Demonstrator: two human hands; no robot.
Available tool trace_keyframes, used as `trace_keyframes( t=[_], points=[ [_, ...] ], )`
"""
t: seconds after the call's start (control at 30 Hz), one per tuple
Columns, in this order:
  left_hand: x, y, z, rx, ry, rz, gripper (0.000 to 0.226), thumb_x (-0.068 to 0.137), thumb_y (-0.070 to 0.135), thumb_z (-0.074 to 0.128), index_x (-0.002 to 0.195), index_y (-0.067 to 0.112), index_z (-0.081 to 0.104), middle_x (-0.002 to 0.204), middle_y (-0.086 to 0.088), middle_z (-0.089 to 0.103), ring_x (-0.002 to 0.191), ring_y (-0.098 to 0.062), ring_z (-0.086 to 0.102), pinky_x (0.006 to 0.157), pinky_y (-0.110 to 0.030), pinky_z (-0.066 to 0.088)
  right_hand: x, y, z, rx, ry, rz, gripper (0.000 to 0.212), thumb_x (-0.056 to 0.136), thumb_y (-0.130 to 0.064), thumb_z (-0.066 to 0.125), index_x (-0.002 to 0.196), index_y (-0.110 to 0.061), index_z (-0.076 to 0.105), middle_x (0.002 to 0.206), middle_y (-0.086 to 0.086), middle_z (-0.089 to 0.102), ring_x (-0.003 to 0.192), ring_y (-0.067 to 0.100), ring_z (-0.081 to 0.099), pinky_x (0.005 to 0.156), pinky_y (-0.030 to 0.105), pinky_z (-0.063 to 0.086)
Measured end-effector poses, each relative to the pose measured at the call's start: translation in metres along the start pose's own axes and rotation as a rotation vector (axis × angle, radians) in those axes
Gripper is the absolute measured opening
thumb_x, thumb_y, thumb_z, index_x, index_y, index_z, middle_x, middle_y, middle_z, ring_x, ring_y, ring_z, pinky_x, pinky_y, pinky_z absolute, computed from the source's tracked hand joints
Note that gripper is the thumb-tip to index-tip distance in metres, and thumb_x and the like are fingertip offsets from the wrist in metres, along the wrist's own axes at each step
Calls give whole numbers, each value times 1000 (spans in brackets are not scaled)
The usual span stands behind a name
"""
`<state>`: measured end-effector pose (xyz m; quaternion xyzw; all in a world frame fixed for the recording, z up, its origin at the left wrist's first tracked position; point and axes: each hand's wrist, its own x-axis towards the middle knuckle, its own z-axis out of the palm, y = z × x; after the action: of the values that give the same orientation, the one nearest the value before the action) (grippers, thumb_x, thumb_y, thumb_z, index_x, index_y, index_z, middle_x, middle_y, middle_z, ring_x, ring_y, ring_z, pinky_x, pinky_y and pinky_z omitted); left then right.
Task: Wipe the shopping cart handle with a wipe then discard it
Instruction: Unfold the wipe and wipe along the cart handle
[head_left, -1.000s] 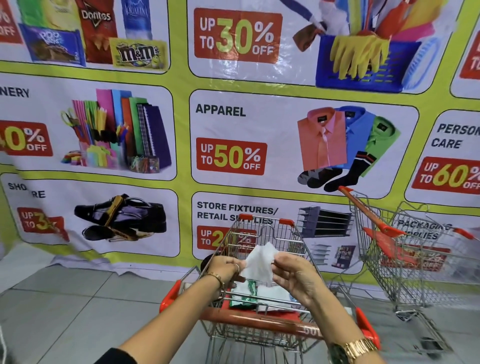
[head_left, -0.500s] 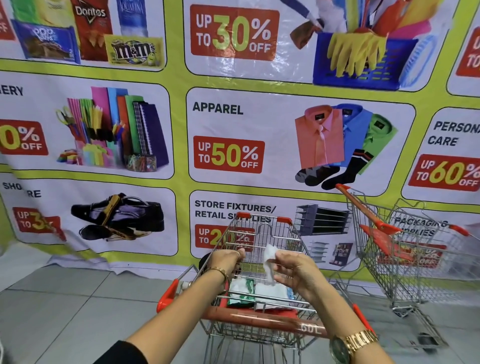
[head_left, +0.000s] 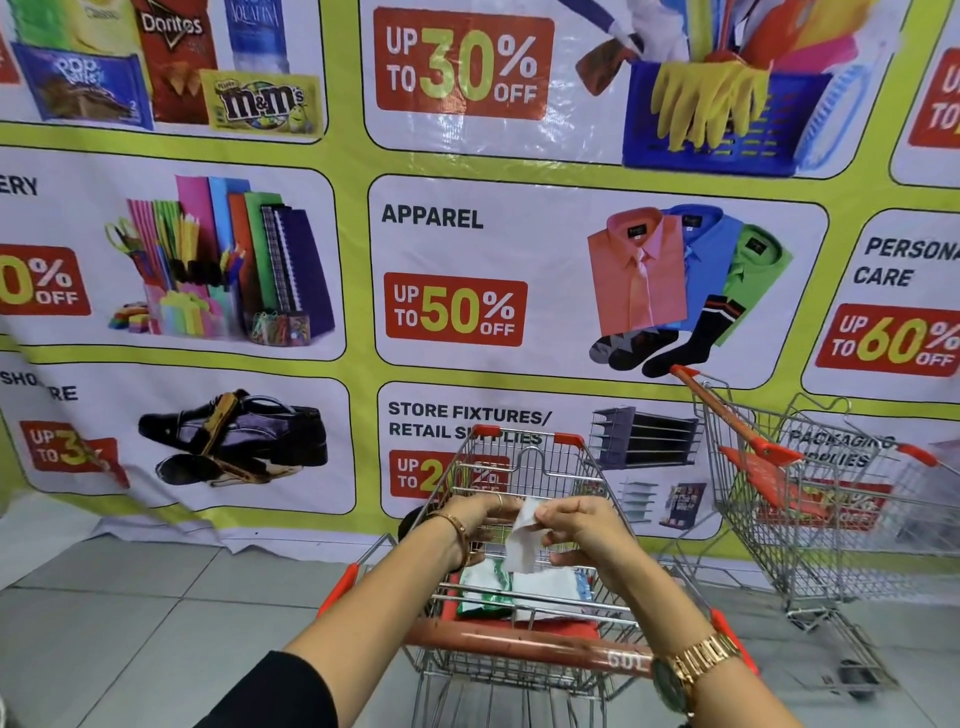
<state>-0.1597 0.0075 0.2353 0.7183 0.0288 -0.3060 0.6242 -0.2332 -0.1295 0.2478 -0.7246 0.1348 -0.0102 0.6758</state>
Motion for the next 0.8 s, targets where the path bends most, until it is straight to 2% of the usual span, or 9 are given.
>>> trace_keyframes(
  t=[0.1, 0.17, 0.23, 0.37, 0.47, 0.6, 0.67, 0.73, 0.8],
  points=[
    [1, -2, 1, 7, -12, -2, 19, 78, 38, 66, 77, 19, 68, 84, 9, 64, 88, -14, 49, 72, -29, 35, -2, 2, -1, -3, -7, -7, 11, 85, -6, 58, 83, -1, 68, 71, 4, 68, 54, 10, 55, 43, 20, 48],
    [2, -4, 3, 14, -4, 2, 27, 75, 38, 69, 90, 15, 71, 99, 3, 67, 98, -18, 51, 71, -30, 37, -3, 3, 0, -9, -11, -7, 11, 86, -6, 58, 83, -3, 68, 72, 4, 68, 54, 9, 55, 42, 20, 49],
    [3, -6, 4, 3, 11, 10, 20, 75, 30, 71, 84, 12, 69, 108, -4, 66, 100, -22, 51, 71, -31, 38, -3, 4, 0, -17, -17, -6, 12, 86, -6, 57, 82, -3, 68, 74, 4, 69, 54, 9, 55, 42, 19, 49],
    [1, -7, 6, -16, 53, 1, 16, 80, 17, 68, 66, 14, 60, 82, 0, 59, 91, -19, 48, 60, -27, 37, -4, 8, 0, -17, -10, -1, 12, 86, -6, 58, 85, 1, 68, 74, 5, 70, 52, 9, 56, 40, 19, 48],
    [-3, -8, 6, -30, 57, 12, 6, 80, 15, 68, 77, 12, 63, 84, -2, 59, 85, -18, 49, 62, -28, 40, -5, 11, 0, -17, -1, -4, 12, 85, -6, 59, 81, -2, 69, 73, 4, 69, 50, 7, 56, 39, 19, 48],
    [-2, -11, -1, -34, 99, 35, 18, 77, 17, 73, 72, 13, 56, 94, -8, 58, 90, -23, 48, 69, -31, 43, -7, 13, -3, 4, 32, 6, 13, 86, -7, 59, 88, 1, 68, 72, 6, 67, 47, 6, 56, 38, 17, 47],
    [-3, -13, -5, -34, 127, 54, 17, 76, 18, 73, 72, 11, 58, 100, -12, 58, 94, -25, 51, 79, -34, 45, -10, 13, -7, 15, 55, 9, 12, 85, -7, 59, 89, 0, 68, 73, 7, 67, 46, 6, 56, 37, 17, 47],
    [-7, -15, -10, -20, 155, 77, 23, 77, 19, 73, 93, 3, 66, 114, -16, 61, 110, -28, 54, 99, -39, 44, -12, 13, -11, 10, 76, 5, 10, 85, -7, 59, 85, -3, 68, 73, 7, 67, 46, 6, 56, 36, 18, 47],
    [-8, -18, -15, 29, 189, 130, 32, 79, 18, 71, 106, 1, 67, 121, -13, 62, 120, -28, 52, 107, -41, 41, -16, 13, -16, -23, 109, -9, 11, 86, -6, 58, 79, -7, 66, 72, 6, 66, 48, 8, 56, 36, 18, 47]
  ],
)
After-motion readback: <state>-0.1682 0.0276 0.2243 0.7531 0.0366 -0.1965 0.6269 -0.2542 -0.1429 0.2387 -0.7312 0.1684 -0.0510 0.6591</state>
